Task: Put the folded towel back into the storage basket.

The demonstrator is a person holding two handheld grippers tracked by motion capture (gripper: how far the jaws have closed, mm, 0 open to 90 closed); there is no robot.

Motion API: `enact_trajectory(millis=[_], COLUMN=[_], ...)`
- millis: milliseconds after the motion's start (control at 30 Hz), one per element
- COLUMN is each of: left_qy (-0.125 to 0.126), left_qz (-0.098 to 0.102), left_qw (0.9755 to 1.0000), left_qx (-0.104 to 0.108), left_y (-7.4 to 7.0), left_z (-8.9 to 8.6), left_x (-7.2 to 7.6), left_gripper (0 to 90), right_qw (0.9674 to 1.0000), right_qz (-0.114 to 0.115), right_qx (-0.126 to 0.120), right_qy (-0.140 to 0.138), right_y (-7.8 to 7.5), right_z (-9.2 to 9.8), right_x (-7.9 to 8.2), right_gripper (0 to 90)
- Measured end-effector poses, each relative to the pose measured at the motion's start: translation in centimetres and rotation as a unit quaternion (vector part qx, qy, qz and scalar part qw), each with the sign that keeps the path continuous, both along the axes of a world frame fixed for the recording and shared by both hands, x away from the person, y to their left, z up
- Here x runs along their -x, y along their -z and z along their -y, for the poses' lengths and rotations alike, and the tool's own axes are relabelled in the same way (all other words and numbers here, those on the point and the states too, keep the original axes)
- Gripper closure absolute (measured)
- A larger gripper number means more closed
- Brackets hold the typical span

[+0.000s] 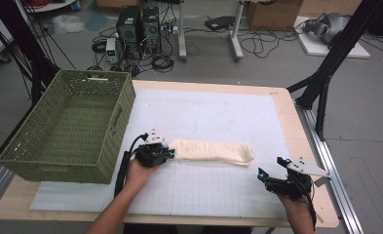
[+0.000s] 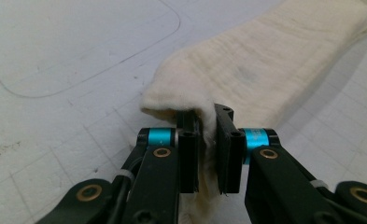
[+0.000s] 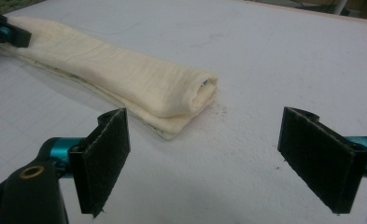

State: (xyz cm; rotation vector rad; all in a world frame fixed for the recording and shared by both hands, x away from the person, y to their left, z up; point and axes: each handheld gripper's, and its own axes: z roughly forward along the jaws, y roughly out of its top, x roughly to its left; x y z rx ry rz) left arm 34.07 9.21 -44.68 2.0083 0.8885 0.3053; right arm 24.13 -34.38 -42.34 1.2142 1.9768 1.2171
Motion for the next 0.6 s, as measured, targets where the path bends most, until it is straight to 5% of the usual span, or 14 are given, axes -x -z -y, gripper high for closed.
enact_trajectory(millis=[600], left_qy=[0.008], left_qz=[0.007], left_qw=[0.9981], left_qx=[0.060], left_y=[-0.2], left_z=[-1.0], left_x=[1.8], left_gripper=[81.4], right_qw=[1.0000], right_qz=[-0.005], right_qx=[0.003], right_qy=[-0.003], right_y=[0.0], right_z=[-0.4], right_x=[-0.2], right_gripper=[15.5])
